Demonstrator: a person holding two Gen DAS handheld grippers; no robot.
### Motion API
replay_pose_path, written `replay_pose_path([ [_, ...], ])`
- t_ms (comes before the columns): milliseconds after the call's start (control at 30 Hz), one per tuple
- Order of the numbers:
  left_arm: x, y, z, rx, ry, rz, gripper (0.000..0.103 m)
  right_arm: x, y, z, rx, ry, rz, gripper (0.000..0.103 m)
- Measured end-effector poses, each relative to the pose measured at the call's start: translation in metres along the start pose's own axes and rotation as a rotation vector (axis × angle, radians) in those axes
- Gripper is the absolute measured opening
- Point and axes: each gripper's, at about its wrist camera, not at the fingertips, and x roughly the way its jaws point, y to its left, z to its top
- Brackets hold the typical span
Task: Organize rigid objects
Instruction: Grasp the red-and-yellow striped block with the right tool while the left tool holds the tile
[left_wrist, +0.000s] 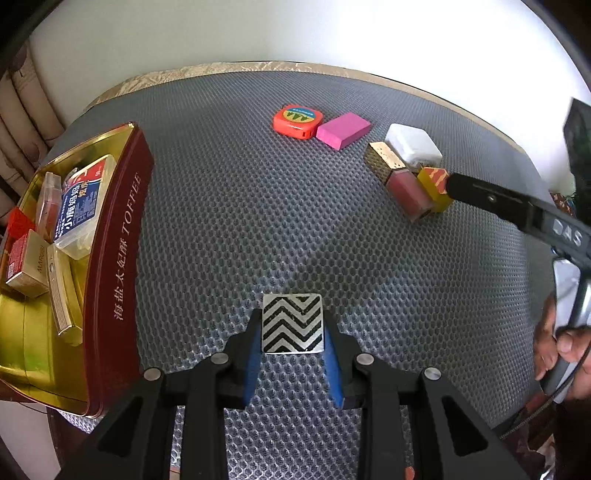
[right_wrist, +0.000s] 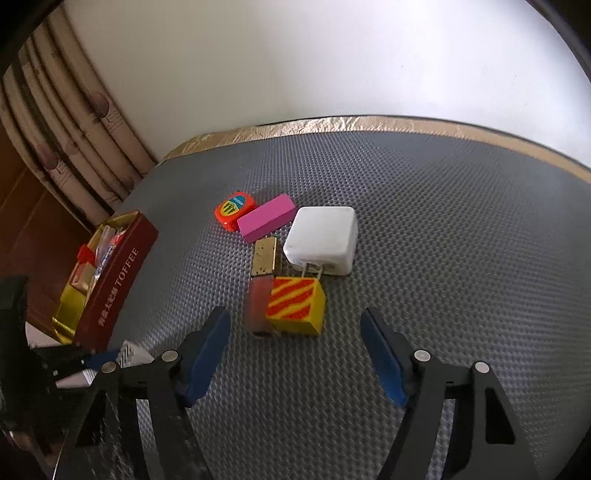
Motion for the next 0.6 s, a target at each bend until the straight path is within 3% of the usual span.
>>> replay_pose_path([
  [200,0.002,0.001,0.0,0.015,0.004,-0.007,0.03,0.027,0.0,0.005,0.03,0.045,-0.013,0.052],
  [233,0.003,0.002,0.0,0.013,0.006,-0.01,0.03,0.03,0.0,0.005,0.035,0.058,-0.015,0.044],
  [333,0.007,0.005,0.0,0.005,0.017,-0.019,0.03,0.032,-0.005,0.004,0.057,0.064,0.006,0.04],
  [367,0.008,0.005,0.0,0.005,0.022,-0.019,0.03,0.032,-0.004,0.005,0.049,0.061,0.004,0.032],
  [600,0.01,0.004,-0.001,0.009,0.023,-0.026,0.03,0.022,-0.012,-0.005,0.096,0.057,0.038,0.03],
])
